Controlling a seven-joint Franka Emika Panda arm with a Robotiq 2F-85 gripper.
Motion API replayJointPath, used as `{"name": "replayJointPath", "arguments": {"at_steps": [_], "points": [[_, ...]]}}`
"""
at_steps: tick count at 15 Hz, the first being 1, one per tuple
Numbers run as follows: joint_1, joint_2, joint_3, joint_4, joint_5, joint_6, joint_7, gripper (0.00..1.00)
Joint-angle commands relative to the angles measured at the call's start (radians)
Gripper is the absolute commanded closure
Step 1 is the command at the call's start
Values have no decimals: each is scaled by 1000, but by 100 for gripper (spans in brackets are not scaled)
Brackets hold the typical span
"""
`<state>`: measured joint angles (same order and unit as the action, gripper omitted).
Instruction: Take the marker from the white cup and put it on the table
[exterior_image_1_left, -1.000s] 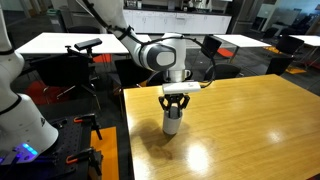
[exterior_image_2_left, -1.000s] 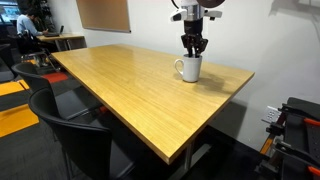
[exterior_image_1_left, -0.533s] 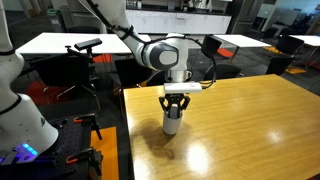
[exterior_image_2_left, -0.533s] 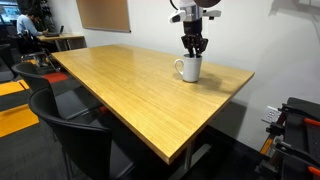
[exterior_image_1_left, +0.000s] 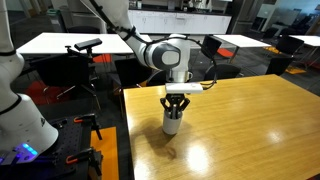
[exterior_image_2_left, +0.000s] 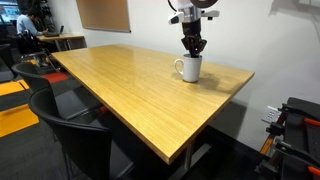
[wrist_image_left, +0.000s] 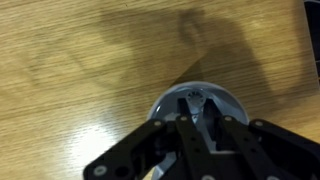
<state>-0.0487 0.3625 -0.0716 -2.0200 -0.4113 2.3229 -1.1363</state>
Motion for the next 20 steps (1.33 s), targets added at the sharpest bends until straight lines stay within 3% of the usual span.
{"name": "replayJointPath", "arguments": {"at_steps": [1, 13, 20], "points": [[-16, 15, 19, 39, 5, -46, -21, 95], [15, -153, 36, -26, -20, -157, 36, 95], [27, -305, 50, -73, -44, -130, 63, 95]]}}
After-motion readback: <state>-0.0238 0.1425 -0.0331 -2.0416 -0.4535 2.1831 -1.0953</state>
